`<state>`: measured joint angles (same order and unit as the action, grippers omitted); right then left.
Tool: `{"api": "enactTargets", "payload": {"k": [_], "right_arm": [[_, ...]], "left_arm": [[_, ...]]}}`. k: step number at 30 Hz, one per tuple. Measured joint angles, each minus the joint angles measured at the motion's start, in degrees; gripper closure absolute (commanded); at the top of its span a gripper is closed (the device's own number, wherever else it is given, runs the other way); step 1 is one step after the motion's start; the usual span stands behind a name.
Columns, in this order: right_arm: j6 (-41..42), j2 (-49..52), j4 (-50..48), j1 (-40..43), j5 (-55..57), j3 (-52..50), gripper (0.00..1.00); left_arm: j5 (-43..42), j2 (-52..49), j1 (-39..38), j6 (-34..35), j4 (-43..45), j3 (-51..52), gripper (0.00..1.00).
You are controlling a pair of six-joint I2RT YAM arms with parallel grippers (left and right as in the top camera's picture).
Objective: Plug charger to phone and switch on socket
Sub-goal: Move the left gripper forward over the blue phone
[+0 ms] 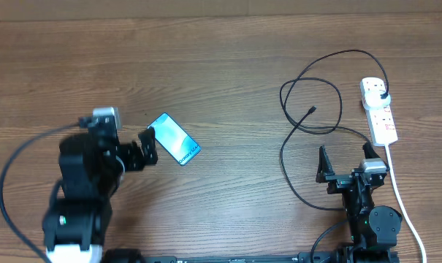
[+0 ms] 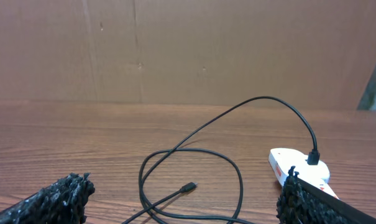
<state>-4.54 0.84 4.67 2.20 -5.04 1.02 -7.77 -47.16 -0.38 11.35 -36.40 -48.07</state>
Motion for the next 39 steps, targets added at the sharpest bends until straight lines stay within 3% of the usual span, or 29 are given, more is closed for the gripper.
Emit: {"api": "enactTargets", "payload": {"k": [9, 24, 31, 39], "right_arm": [[0.0, 0.0, 0.0, 0.0, 0.0, 0.0, 0.0], [0.0, 0.0, 0.0, 0.0, 0.0, 0.0, 0.0], [0.0, 0.0, 0.0, 0.0, 0.0, 0.0, 0.0], [0.0, 0.0, 0.0, 0.0, -0.1, 0.0, 0.0]], "left_arm": [[-7.2, -14.6, -0.4, 0.0, -7.3, -10.7, 0.0], [-20.3, -20.9, -0.4, -1.0, -8.3, -11.6, 0.0], [-15.8, -20.9, -1.9, 4.2, -10.5, -13.6, 0.0], [-1.7, -21.9, -10.1, 13.2, -18.6, -24.1, 0.0]]}}
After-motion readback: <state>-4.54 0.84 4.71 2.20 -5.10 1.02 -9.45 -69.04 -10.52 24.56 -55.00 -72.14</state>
